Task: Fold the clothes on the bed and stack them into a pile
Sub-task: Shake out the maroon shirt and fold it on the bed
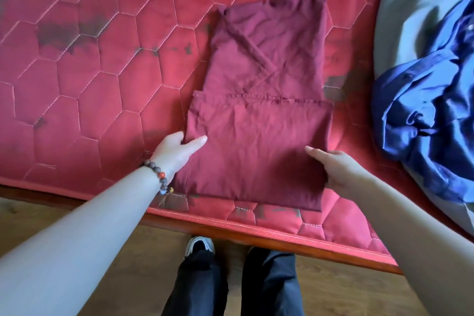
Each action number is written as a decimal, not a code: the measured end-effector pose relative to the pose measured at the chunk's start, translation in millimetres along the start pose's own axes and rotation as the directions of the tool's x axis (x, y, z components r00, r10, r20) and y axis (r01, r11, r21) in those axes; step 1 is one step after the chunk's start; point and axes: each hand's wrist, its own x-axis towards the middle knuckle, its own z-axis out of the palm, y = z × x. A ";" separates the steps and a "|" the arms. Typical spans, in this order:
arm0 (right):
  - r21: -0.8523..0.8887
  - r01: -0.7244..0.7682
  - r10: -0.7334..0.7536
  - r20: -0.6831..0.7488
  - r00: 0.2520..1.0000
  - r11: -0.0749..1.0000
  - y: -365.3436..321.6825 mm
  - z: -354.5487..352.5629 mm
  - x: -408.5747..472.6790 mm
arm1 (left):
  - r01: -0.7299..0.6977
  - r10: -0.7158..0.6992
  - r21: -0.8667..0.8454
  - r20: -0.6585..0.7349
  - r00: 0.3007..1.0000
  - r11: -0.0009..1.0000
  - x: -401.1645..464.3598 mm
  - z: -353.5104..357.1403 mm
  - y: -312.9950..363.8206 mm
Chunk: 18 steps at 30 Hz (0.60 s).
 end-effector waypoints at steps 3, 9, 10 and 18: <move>0.062 0.128 -0.127 -0.026 0.992 0.990 -5.5 4.2 1.4 | -0.132 0.171 0.247 -0.146 0.974 0.960 -0.9 5.3 -0.2; -0.048 0.390 -0.393 -0.146 0.908 0.920 -31.6 12.0 -6.4 | -0.263 0.368 0.386 -0.228 0.901 0.884 -17.8 9.1 39.7; -0.084 0.438 -0.446 -0.131 0.885 0.895 -39.1 11.0 -12.1 | -0.289 0.396 0.399 -0.217 0.892 0.870 -21.7 6.4 48.4; -0.039 0.729 -0.730 -0.027 0.683 0.684 -146.0 -4.0 -46.7 | -0.485 0.498 0.119 -0.275 0.822 0.866 -11.9 -14.7 143.0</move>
